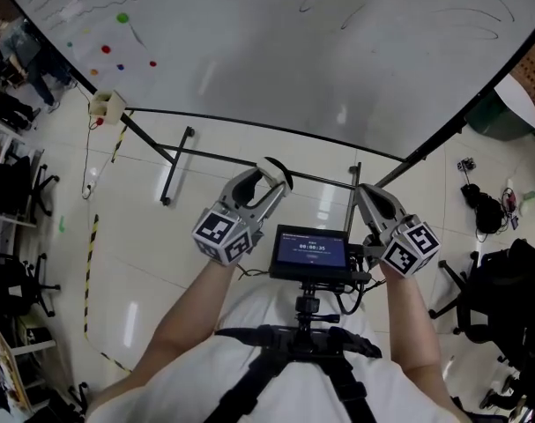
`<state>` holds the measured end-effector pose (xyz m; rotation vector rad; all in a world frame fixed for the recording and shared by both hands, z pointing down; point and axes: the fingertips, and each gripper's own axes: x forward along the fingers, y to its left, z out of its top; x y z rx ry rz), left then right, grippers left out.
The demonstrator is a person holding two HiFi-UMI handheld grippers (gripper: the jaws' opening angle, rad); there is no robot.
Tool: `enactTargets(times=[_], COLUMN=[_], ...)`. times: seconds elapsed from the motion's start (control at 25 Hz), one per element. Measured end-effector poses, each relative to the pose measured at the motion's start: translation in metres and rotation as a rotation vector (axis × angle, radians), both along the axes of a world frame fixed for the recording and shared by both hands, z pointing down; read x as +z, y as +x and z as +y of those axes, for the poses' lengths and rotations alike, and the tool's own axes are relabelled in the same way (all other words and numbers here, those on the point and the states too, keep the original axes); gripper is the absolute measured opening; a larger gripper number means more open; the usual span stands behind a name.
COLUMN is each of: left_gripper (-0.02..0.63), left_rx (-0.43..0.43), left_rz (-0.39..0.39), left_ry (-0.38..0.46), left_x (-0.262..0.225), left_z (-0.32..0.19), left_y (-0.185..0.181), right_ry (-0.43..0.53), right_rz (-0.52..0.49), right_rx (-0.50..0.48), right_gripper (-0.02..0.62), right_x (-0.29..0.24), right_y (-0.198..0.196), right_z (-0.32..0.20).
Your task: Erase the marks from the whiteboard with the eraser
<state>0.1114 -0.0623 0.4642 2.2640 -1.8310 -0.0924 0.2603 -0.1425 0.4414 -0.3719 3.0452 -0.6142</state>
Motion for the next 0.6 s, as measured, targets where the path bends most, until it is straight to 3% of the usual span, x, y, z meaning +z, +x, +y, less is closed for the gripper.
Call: enactTargets(times=[0.36, 0.6], left_gripper=[0.252, 0.252], left_rx=[-0.007, 0.000], left_rz=[0.008, 0.021], left_ry=[0.019, -0.004], left_x=[0.004, 0.007], left_z=[0.011, 0.025], left_y=[-0.015, -0.029], right_ry=[0.041, 0.067], right_rz=[0.013, 0.026], right_rx=[-0.019, 0.046], right_gripper=[0.017, 0.017], right_x=[0.000, -0.009], right_y=[-0.013, -0.018], right_z=[0.012, 0.020])
